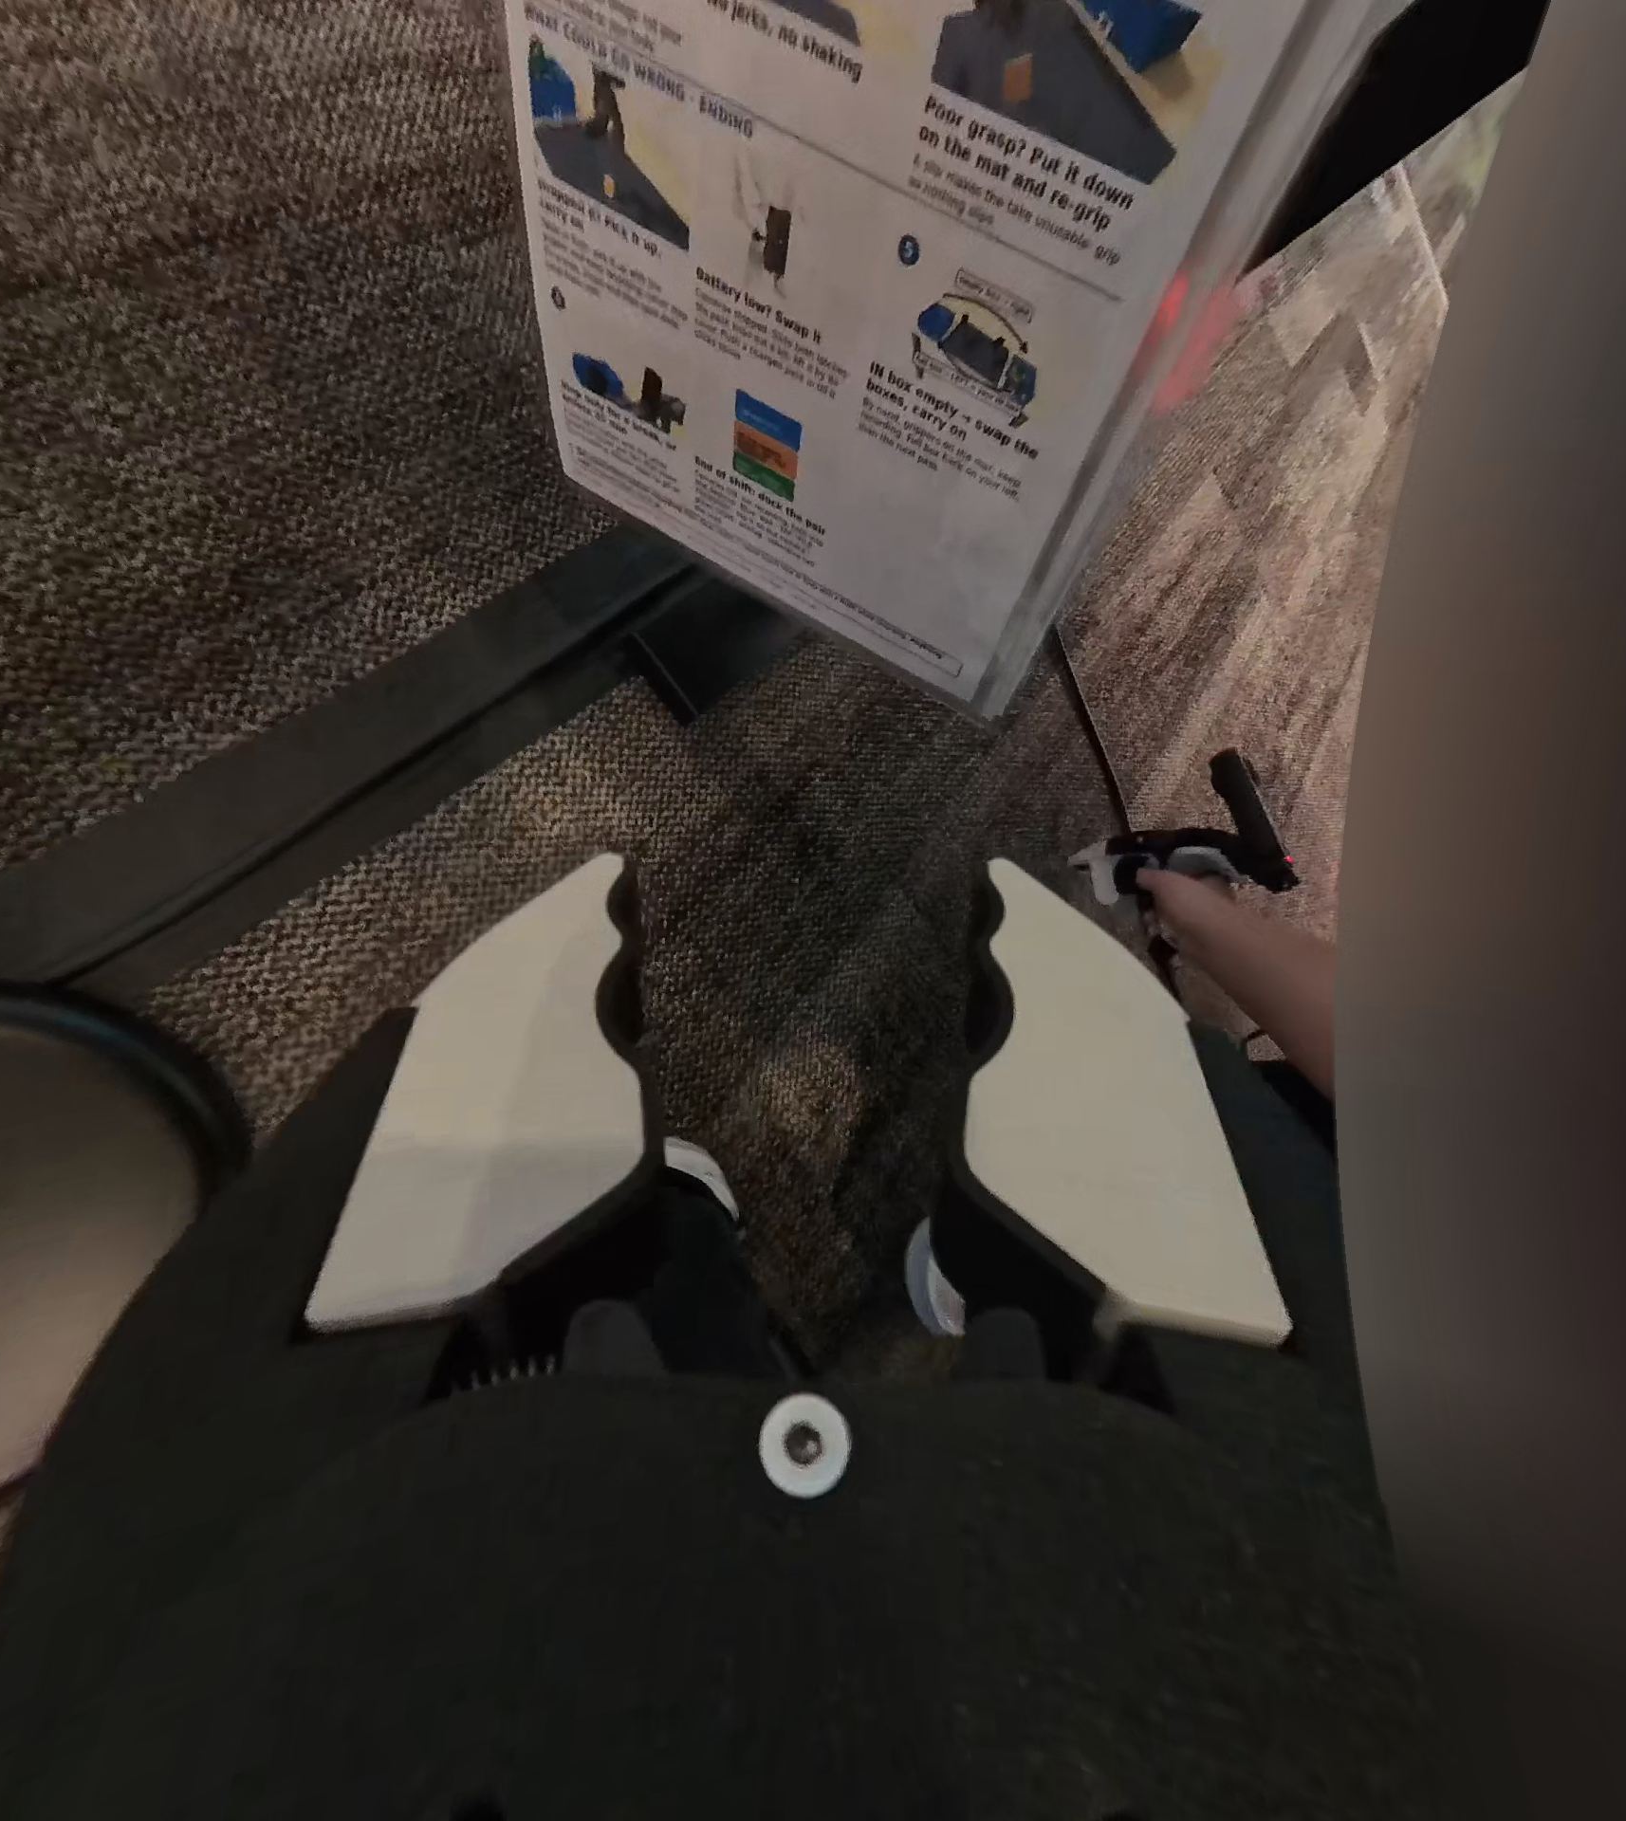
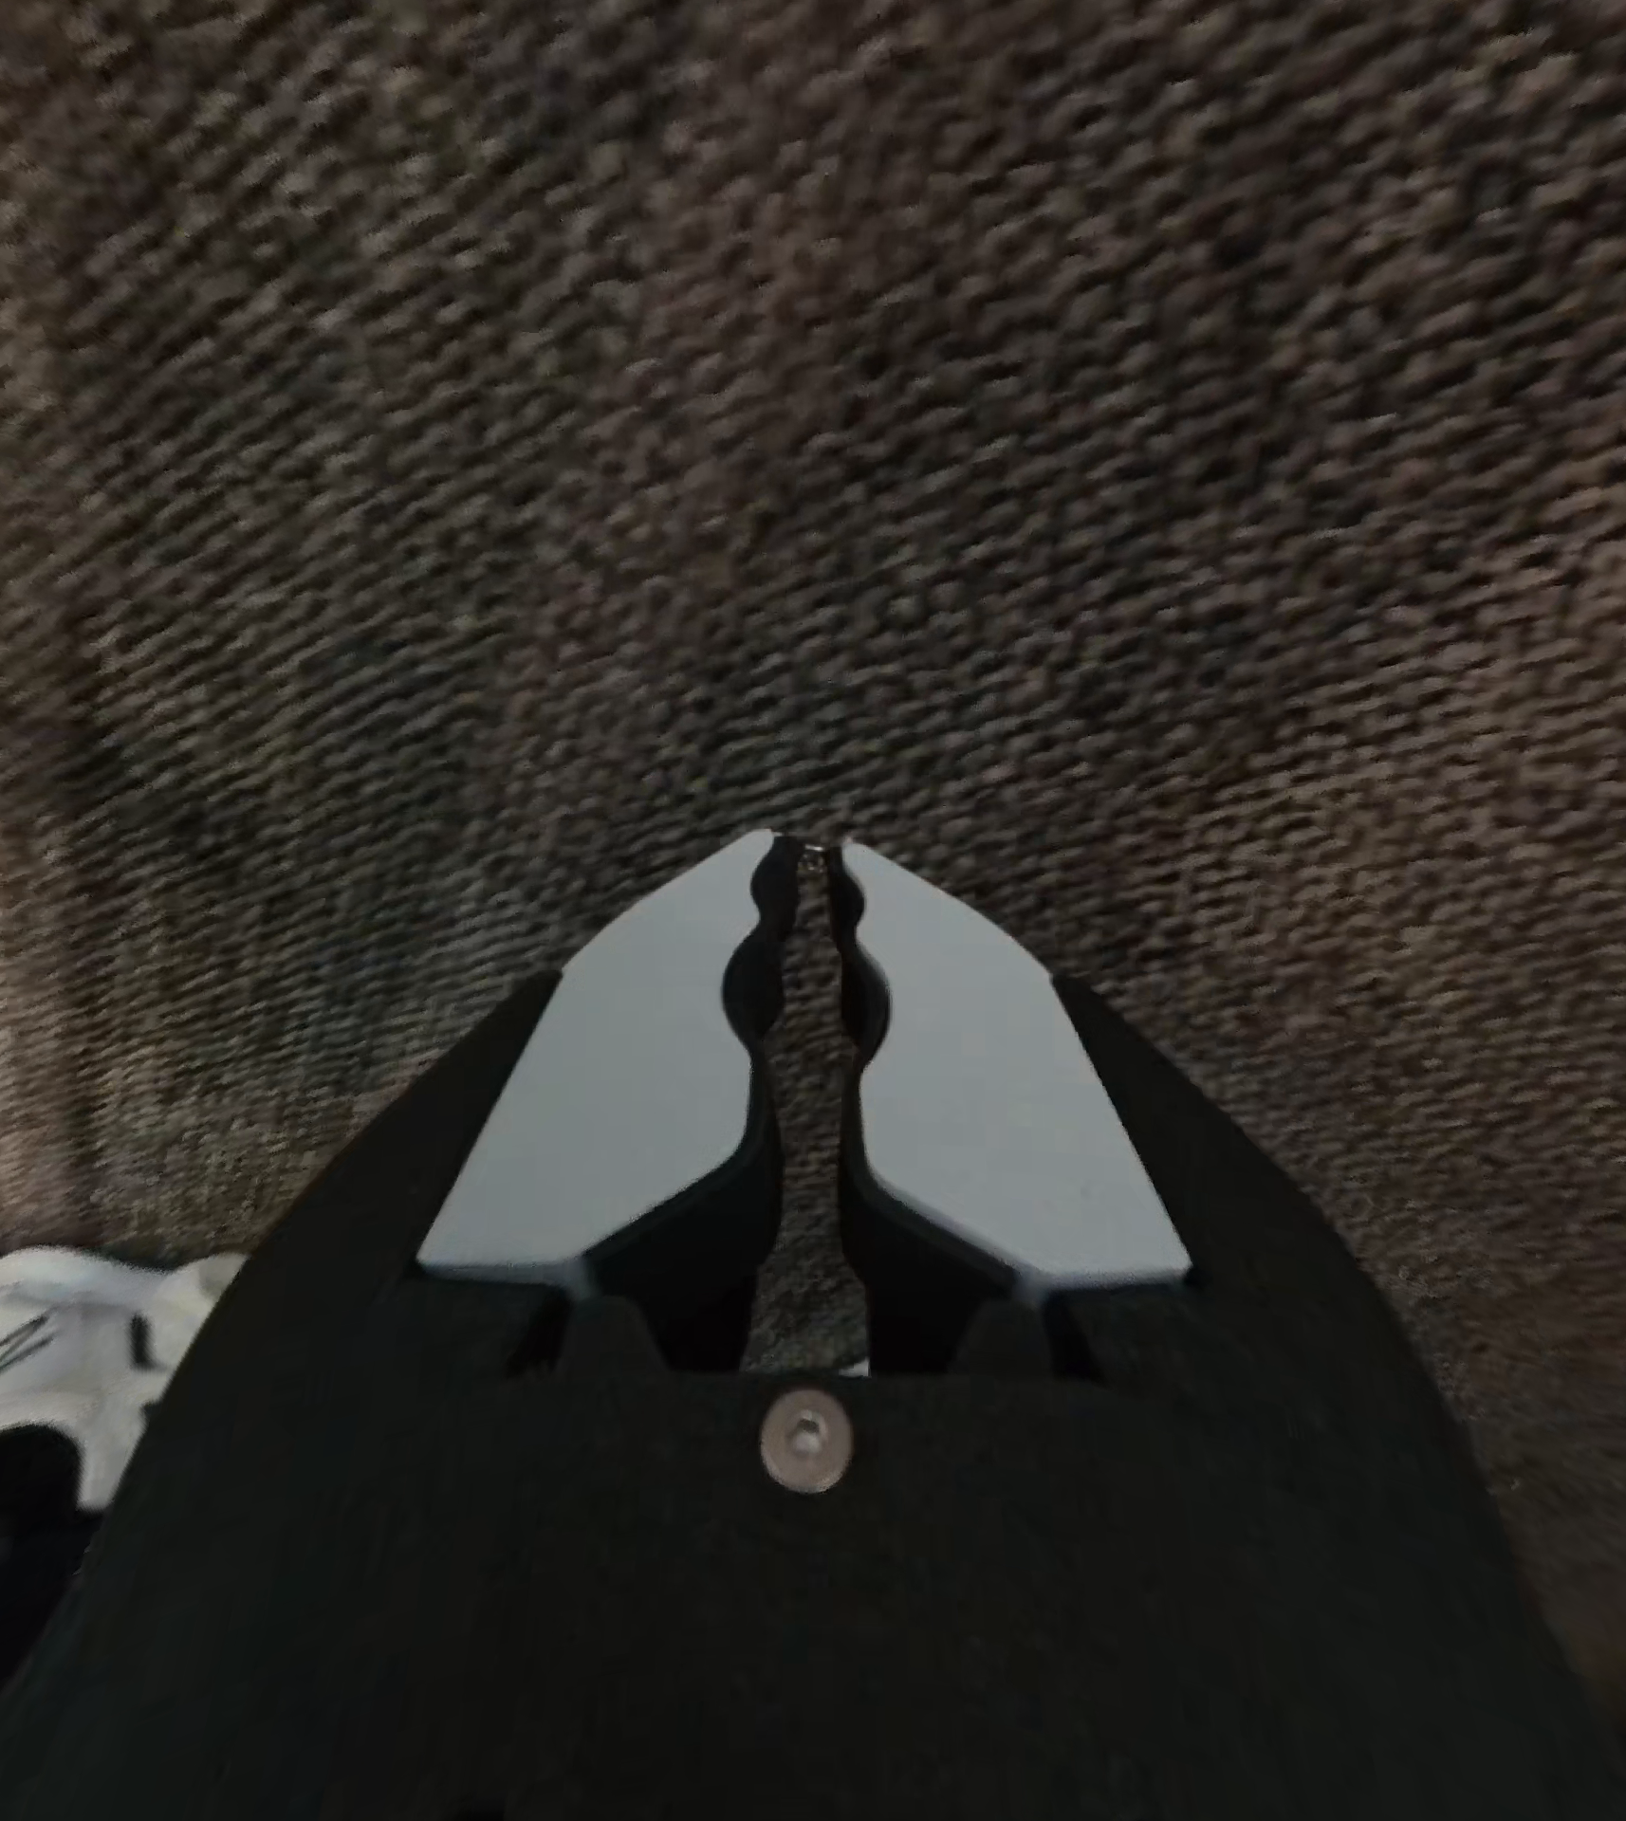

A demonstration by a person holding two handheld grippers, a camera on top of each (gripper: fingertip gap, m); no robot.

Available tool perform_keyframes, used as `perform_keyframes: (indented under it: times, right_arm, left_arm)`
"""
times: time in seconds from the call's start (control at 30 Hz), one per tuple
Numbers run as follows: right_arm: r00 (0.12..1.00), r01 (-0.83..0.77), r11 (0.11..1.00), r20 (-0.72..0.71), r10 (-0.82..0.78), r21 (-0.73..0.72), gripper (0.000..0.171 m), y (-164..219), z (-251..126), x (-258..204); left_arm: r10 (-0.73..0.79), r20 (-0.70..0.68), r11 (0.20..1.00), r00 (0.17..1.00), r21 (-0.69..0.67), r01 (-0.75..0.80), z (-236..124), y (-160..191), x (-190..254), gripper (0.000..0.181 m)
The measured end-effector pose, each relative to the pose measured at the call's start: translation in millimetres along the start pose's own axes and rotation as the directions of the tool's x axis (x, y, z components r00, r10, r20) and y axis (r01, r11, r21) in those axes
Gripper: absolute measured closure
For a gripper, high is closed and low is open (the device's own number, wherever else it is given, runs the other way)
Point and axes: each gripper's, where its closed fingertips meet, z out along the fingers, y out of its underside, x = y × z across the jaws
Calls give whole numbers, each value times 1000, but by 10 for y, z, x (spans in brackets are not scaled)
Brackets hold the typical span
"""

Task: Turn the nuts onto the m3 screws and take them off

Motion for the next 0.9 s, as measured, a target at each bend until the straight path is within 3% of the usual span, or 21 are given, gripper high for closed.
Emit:
perform_keyframes:
  times: [0.3, 0.5, 0.73, 0.9]
  right_arm:
    - [974, 211, 977, 91, -207, -33, 165, 581, -436, -1186]
    - [904, 289, 957, 338, -263, -28, 165, 1227, -721, -2298]
    - [744, 387, 922, 589, -316, 7, 164, 2246, -1295, -3653]
    - [628, 589, 805, 586, -512, 73, 164, 2804, -1796, -4187]
  left_arm:
    - [134, 16, 991, 991, 12, -134, -15, -46, 216, 116]
    - [194, 66, 975, 979, 99, -200, -91, -135, 303, 112]
    - [295, 268, 926, 917, 157, -343, -649, -259, 412, 114]
    - [313, 384, 911, 869, 139, -389, -1209, -264, 563, 113]
